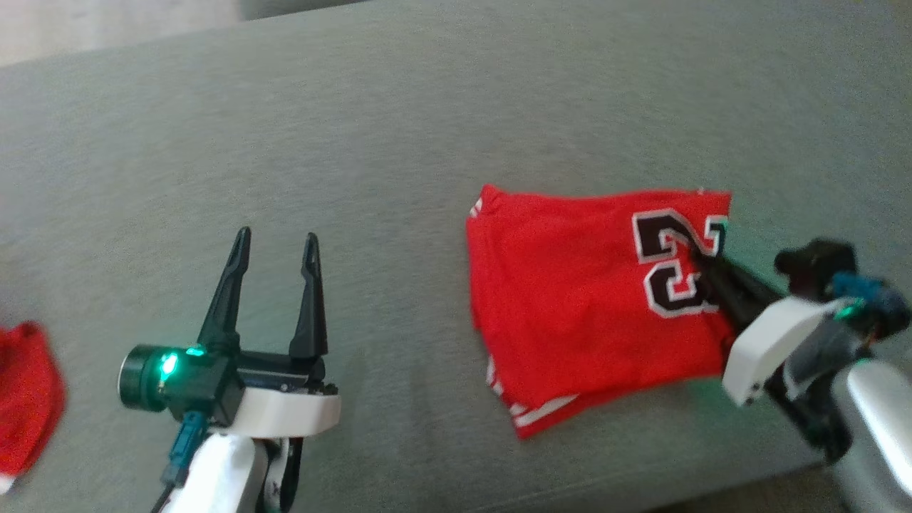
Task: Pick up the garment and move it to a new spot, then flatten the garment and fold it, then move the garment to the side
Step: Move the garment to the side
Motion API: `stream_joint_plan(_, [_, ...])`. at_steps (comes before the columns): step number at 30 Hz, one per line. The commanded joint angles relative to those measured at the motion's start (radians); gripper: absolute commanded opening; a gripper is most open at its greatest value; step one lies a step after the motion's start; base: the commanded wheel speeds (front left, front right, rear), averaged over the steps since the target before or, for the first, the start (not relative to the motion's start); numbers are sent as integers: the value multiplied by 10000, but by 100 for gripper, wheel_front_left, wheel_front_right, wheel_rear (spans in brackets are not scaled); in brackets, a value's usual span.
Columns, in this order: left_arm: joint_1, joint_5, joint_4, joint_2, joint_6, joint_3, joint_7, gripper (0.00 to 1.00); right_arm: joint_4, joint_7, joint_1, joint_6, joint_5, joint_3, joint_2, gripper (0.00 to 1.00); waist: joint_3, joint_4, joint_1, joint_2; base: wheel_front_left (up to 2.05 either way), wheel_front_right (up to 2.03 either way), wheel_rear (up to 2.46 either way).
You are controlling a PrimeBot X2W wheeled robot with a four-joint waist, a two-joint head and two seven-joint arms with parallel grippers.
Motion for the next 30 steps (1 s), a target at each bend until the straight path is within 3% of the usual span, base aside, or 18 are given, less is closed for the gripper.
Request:
stream_joint_plan(1, [-379,121,-436,176,-56,276,-74,100,-311,-10,-573,-7,14,143,-482,0,470,-1130,0,0,0,0,0])
stream_joint_plan(6, [-798,353,-749,234,-204,-51,167,100,262,-95,-1549,-7,49,-237,-1300,0,1028,-1545,0,0,0,0,0])
stream_joint_plan(13, [-1803,752,-1093,265,-487,-529,548,100,1964,-577,-2783,-7,-296,-1916,-2761,0,2145,-1174,0,0,0,0,0])
stream_joint_plan(20, [-2841,983,-1068,207,-829,-867,603,100,3692,-1115,-3780,-7,-1034,-3634,-3180,0,3155,-528,0,0,0,0,0])
stream_joint_plan(21, [-2954,1000,-1045,189,-862,-903,591,100,3994,-1174,-3894,-7,-1220,-3952,-3189,34,3244,-444,0,0,0,0,0])
stream_joint_plan(22, [-3054,1014,-1013,170,-891,-936,573,100,4248,-1303,-4001,-7,-1401,-4287,-3166,82,3310,-367,0,0,0,0,0])
stream_joint_plan(23, [-3137,1024,-975,156,-912,-960,553,100,4466,-1445,-4079,-7,-1582,-4583,-3119,100,3361,-308,0,0,0,0,0])
stream_joint_plan(30, [-3290,974,-685,109,-915,-971,387,100,4942,-2735,-4129,-7,-2327,-5711,-2648,100,3316,-164,0,0,0,0,0])
